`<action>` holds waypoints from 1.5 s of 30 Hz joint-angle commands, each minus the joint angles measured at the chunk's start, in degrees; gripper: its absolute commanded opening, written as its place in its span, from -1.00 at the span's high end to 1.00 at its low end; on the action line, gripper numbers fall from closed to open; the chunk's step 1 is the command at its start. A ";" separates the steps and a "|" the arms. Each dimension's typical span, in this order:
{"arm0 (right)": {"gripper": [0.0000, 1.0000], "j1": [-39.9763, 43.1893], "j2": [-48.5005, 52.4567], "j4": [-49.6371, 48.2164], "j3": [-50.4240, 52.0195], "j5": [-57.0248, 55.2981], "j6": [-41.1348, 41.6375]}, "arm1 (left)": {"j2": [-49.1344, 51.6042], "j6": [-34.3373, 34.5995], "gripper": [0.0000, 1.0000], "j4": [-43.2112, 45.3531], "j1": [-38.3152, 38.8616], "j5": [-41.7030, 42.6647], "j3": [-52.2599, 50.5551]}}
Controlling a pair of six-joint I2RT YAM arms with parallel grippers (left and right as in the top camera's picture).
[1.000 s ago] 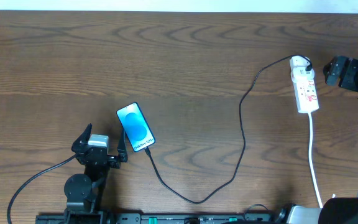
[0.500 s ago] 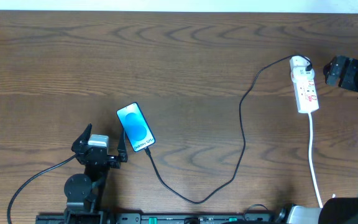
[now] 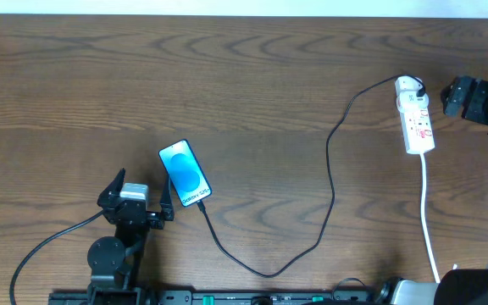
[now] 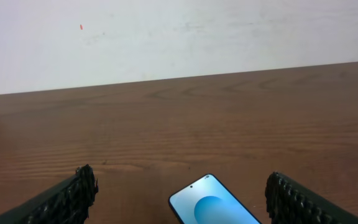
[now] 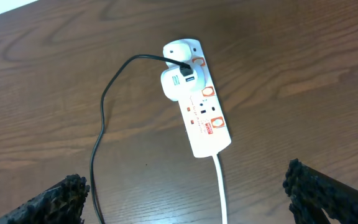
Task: Plug charger to phone and switch on socket
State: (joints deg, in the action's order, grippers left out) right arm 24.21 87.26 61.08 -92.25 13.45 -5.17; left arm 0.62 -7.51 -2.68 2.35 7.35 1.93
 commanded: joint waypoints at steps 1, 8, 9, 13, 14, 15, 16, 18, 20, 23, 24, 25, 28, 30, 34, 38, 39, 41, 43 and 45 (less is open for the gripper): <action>-0.99 0.09 -0.24 0.09 -0.94 0.17 0.42 | -0.39 0.48 -0.78 -0.70 -0.31 0.74 -1.70; -0.98 0.09 -0.24 0.09 -0.94 0.17 0.42 | -0.39 0.48 -0.78 -0.70 -0.31 0.76 -1.70; -0.98 0.09 -0.24 0.09 -0.94 0.17 0.42 | -0.42 0.48 -0.77 -0.70 -0.31 0.76 -1.70; -0.99 0.09 -0.26 0.09 -0.94 0.17 0.42 | -0.39 0.50 -0.78 -0.72 -0.31 0.76 -1.70; -0.99 0.09 -0.24 0.09 -0.94 0.17 0.42 | -0.39 0.50 -0.77 -0.70 -0.31 0.74 -1.70; -0.98 0.09 -0.26 0.07 -0.94 0.09 0.37 | -0.42 0.48 -0.77 -0.72 -0.31 0.76 -1.70; -0.98 0.09 -0.24 0.02 -0.94 -0.74 0.39 | -0.39 0.48 -0.77 -0.70 -0.31 0.76 -1.70; -0.99 0.09 -0.24 0.02 -0.94 -1.40 0.39 | -0.39 0.50 -0.78 -0.70 -0.31 0.76 -1.70; -0.99 0.09 -0.24 0.02 -0.94 -1.55 0.39 | -0.42 0.48 -0.78 -0.70 -0.31 0.76 -1.70; -0.98 0.09 -0.24 0.04 -0.94 -1.53 0.42 | -0.39 0.48 -0.77 -0.72 -0.31 0.76 -1.70; -0.99 0.09 -0.26 0.04 -0.94 -1.53 0.42 | -0.39 0.48 -0.77 -0.70 -0.31 0.76 -1.70; -0.99 0.09 -0.26 0.04 -0.94 -1.53 0.42 | -0.39 0.50 -0.78 -0.70 -0.31 0.76 -1.70; -0.99 0.09 -0.24 0.04 -0.94 -1.53 0.42 | -0.42 0.48 -0.78 -0.70 -0.31 0.76 -1.70; -0.99 0.09 -0.26 0.04 -0.94 -1.53 0.42 | -0.42 0.48 -0.77 -0.70 -0.31 0.76 -1.70; -0.98 0.09 -0.44 -0.17 -0.94 -1.55 0.39 | -0.39 0.48 -0.77 -0.70 -0.31 0.76 -1.70; -0.99 0.07 -2.32 -1.25 -0.68 -1.55 0.42 | -0.39 0.48 -0.78 -0.72 -0.31 0.76 -1.70; -0.99 0.07 -2.78 -1.20 -0.52 -1.55 0.42 | -0.39 0.48 -0.77 -0.72 -0.31 0.76 -1.70; -0.98 0.07 -3.74 -1.55 0.04 -1.55 0.42 | -0.42 0.48 -0.77 -0.70 -0.31 0.76 -1.70; -0.99 0.04 -4.94 -2.56 1.25 -1.51 0.44 | -0.39 0.48 -0.78 -0.70 -0.31 0.76 -1.70; -0.99 -0.42 -7.32 -5.64 4.79 -0.63 0.48 | -0.39 0.48 -0.77 -0.70 -0.31 0.76 -1.70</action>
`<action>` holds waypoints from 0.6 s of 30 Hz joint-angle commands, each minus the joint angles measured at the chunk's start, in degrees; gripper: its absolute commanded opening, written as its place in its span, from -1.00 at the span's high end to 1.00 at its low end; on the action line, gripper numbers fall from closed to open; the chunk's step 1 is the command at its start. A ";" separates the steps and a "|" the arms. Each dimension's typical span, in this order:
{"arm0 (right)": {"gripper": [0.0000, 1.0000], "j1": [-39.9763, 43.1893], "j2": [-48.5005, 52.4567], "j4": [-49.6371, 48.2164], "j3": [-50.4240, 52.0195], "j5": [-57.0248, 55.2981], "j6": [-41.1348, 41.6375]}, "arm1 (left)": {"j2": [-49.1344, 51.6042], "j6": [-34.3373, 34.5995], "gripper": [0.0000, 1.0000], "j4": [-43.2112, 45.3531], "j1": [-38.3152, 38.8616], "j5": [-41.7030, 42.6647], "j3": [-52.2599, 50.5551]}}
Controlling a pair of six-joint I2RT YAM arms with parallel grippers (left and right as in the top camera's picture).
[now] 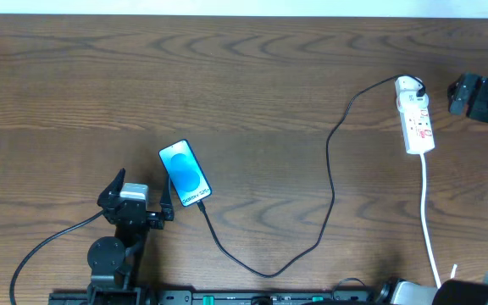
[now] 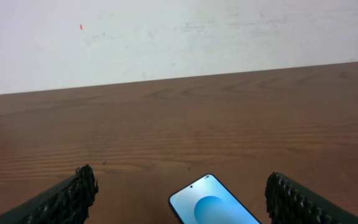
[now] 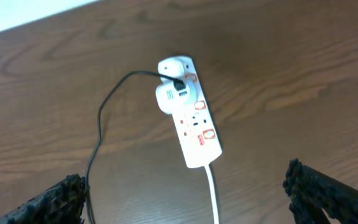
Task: Plug charger to phone and switch on socket
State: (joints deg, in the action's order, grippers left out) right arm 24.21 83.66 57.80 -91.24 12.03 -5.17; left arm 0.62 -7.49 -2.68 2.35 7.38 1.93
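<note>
A phone (image 1: 185, 174) with a lit blue screen lies on the wooden table, its top end also showing in the left wrist view as the phone (image 2: 213, 203). A black charger cable (image 1: 329, 195) runs from the phone's lower end to a white charger block in the white socket strip (image 1: 415, 119); the socket strip (image 3: 189, 129) lies ahead of the right wrist camera. My left gripper (image 1: 142, 202) stands open just left of the phone's lower end. Off the strip's right side, at the table's right edge, my right gripper (image 3: 185, 196) is open and holds nothing.
The strip's white mains lead (image 1: 429, 220) runs down to the near edge at the right. A black cable (image 1: 45, 246) trails from the left arm's base. A white wall (image 2: 179, 37) rises behind the table's far edge.
My right gripper has drawn back to the right, away from the socket strip, which now looks smaller in its wrist view. The left gripper, phone and cable have not moved.
</note>
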 commanded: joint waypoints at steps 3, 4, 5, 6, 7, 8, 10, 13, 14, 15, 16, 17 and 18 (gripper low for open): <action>-0.99 -1.81 -7.19 -6.91 10.21 0.79 0.48 | -0.39 0.46 -0.78 -0.70 -0.31 0.72 -1.70; -0.99 -2.58 -8.72 -9.53 13.35 0.79 0.48 | -0.39 0.46 -0.77 -0.70 -0.31 0.74 -1.70; -0.99 -3.39 -10.16 -12.22 16.39 0.81 0.48 | -0.42 0.46 -0.77 -0.70 -0.31 0.74 -1.70; -0.99 -3.89 -10.99 -13.90 18.25 0.81 0.48 | -0.42 0.46 -0.77 -0.72 -0.31 0.74 -1.70; -0.99 -5.35 -13.27 -18.97 23.19 0.79 0.48 | -0.39 0.46 -0.77 -0.70 -0.31 0.74 -1.70; -0.99 -5.99 -14.19 -21.11 25.18 0.79 0.48 | -0.39 0.46 -0.78 -0.70 -0.31 0.72 -1.70; -0.99 -8.11 -16.74 -27.96 31.30 0.76 0.46 | -0.39 0.46 -0.77 -0.70 -0.31 0.74 -1.70; -0.99 -10.56 -19.85 -35.54 38.34 0.76 0.46 | -0.39 0.46 -0.78 -0.70 -0.31 0.74 -1.70; -0.99 -11.65 -21.40 -39.12 41.64 0.76 0.46 | -0.39 0.46 -0.77 -0.70 -0.31 0.74 -1.70; -0.99 -12.20 -22.32 -41.03 43.39 0.74 0.44 | -0.39 0.46 -0.78 -0.70 -0.31 0.74 -1.70; -0.98 -12.92 -23.80 -44.28 46.25 0.74 0.44 | -0.39 0.46 -0.78 -0.70 -0.31 0.74 -1.70; -0.99 -13.33 -24.94 -46.82 48.35 0.74 0.44 | -0.39 0.46 -0.78 -0.72 -0.31 0.72 -1.70; -0.99 -13.64 -26.01 -48.96 50.12 0.76 0.46 | -0.39 0.48 -0.78 -0.70 -0.31 0.74 -1.70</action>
State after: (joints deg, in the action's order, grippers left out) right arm 11.73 60.80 12.05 -45.25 12.58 -4.95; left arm 0.62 -7.51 -2.55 2.33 7.35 1.89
